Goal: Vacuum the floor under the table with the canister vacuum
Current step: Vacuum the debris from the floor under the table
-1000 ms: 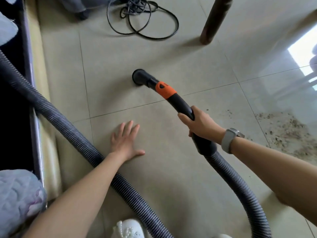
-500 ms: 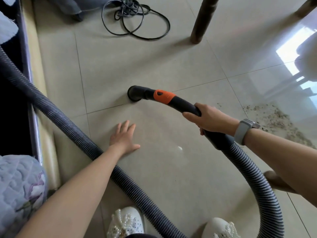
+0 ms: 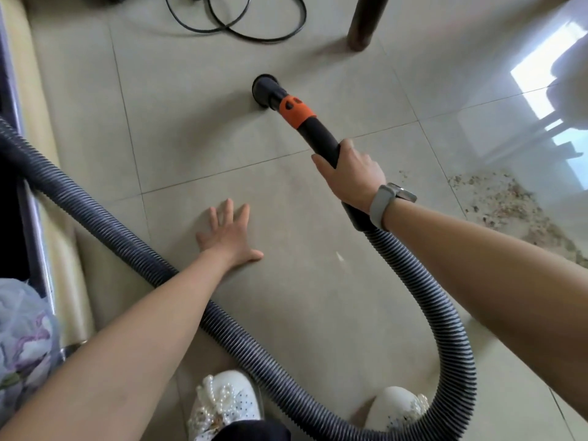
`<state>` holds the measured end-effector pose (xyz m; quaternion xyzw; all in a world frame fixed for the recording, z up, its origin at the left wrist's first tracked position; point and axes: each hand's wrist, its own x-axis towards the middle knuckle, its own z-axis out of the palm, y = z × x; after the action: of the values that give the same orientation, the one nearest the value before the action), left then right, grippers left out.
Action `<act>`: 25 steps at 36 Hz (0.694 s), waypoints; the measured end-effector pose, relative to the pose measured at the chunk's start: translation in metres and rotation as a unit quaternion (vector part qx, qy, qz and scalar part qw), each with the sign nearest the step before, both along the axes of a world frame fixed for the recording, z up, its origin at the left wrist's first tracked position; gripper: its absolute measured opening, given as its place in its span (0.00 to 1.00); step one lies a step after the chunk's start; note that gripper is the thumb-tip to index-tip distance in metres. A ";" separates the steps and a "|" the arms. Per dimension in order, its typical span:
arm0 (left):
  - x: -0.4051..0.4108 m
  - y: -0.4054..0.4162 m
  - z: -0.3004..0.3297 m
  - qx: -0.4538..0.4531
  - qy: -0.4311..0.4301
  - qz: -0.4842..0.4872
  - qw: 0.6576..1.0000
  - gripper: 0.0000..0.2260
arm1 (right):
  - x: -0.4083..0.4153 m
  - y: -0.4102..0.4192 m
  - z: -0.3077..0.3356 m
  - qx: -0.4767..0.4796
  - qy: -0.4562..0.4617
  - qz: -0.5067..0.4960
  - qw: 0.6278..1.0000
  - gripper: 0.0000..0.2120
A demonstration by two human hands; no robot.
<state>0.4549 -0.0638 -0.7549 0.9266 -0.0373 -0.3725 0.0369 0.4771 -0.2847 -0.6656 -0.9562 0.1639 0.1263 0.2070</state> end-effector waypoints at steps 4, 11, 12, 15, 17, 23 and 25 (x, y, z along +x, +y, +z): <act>0.009 -0.007 -0.002 0.008 -0.003 -0.018 1.000 0.52 | 0.012 0.007 -0.010 0.005 -0.010 -0.011 1.000 0.17; 0.023 -0.018 0.000 0.029 0.012 -0.056 0.998 0.57 | 0.033 0.010 -0.019 0.035 -0.015 -0.039 0.998 0.18; 0.025 -0.020 0.001 0.032 0.014 -0.060 0.998 0.58 | 0.036 0.011 -0.020 0.041 -0.014 -0.042 0.998 0.17; 0.028 -0.023 0.000 0.036 0.025 -0.065 0.997 0.59 | 0.046 0.012 -0.020 0.060 -0.005 -0.052 0.997 0.18; 0.028 -0.024 0.000 0.034 0.029 -0.066 0.997 0.59 | 0.054 0.013 -0.020 0.075 0.001 -0.061 0.995 0.18; 0.028 -0.024 0.001 0.030 0.026 -0.066 0.997 0.59 | 0.072 0.005 -0.021 0.103 0.003 -0.081 0.991 0.20; 0.028 -0.023 0.001 0.033 0.027 -0.066 0.997 0.60 | 0.071 -0.001 -0.021 0.100 0.004 -0.091 0.991 0.19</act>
<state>0.4827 -0.0873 -0.7538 0.9124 -0.0851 -0.4000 -0.0169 0.5476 -0.2859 -0.6862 -0.9111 0.2378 0.1265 0.3119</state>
